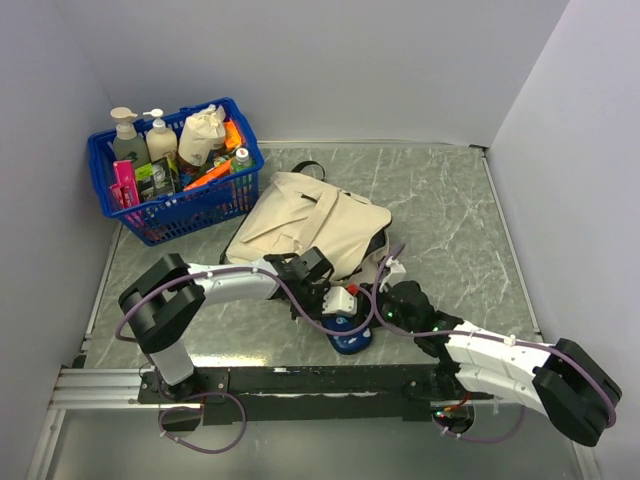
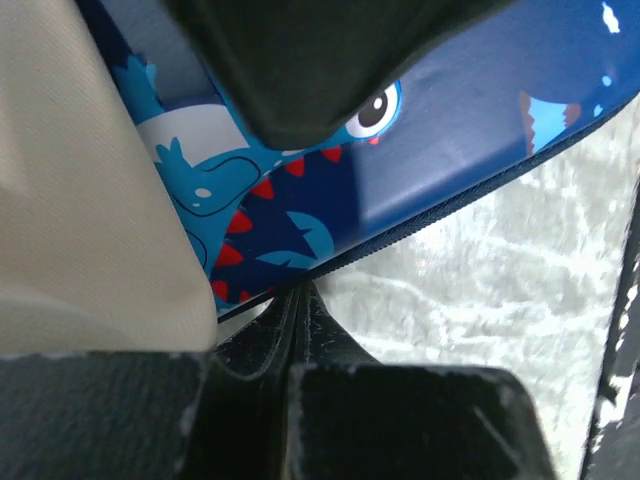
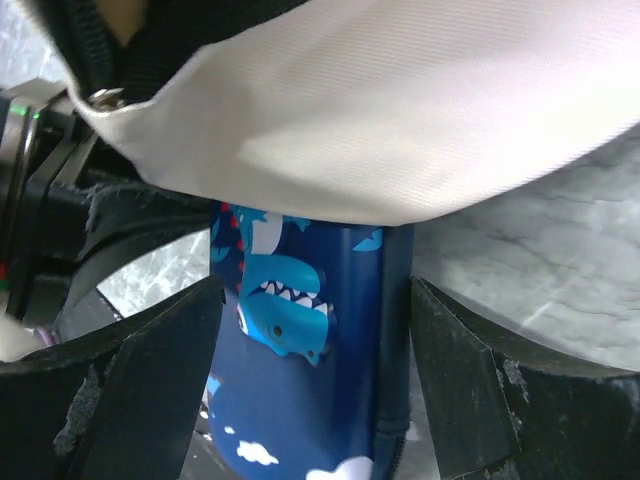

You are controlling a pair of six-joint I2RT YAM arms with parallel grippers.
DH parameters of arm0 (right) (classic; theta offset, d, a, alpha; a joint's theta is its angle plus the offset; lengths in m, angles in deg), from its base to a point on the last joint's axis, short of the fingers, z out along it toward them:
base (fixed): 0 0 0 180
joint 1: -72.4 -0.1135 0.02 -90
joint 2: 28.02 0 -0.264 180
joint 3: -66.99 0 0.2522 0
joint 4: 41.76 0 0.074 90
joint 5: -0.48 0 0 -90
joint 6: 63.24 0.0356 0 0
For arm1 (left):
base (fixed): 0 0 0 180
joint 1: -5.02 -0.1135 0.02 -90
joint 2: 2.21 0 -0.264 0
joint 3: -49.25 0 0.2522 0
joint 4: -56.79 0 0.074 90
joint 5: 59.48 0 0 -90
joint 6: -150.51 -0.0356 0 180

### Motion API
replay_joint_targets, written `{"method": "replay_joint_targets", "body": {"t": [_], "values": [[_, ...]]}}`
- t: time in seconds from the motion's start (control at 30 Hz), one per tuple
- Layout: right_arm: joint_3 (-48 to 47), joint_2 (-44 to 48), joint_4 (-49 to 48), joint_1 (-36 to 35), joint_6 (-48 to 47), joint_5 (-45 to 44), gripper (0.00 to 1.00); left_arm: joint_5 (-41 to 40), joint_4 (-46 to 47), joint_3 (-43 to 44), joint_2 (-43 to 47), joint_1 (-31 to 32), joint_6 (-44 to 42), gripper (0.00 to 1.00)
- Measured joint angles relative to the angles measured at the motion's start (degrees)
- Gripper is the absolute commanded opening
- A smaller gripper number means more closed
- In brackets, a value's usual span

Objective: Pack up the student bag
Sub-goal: Pick up the stationery from the center of the board.

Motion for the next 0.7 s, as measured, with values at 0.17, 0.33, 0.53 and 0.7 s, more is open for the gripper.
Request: {"method": "replay_joint_targets", "body": {"t": [0.17, 0.33, 0.53, 0.7], "values": [[1.3, 1.2, 0.6, 4.5, -0.8, 5.0, 0.82, -0.8, 1.9, -0.1, 0.1, 0.4, 4.7, 0.01], [2.1, -3.2, -2.5, 7.7, -1.9, 12.3, 0.81, -0.7, 3.4, -0.3, 1.3, 0.4, 11.2, 0.01], [0.3, -10.0, -8.0, 9.4, -3.2, 19.3, 0.78, -1.2, 2.6, -0.5, 2.0, -0.2, 16.1, 0.01], [0.1, -7.5, -4.2, 9.6, -4.1, 22.8, 0.77, -1.3, 2.0, -0.5, 2.1, -0.2, 18.0, 0.01]]}}
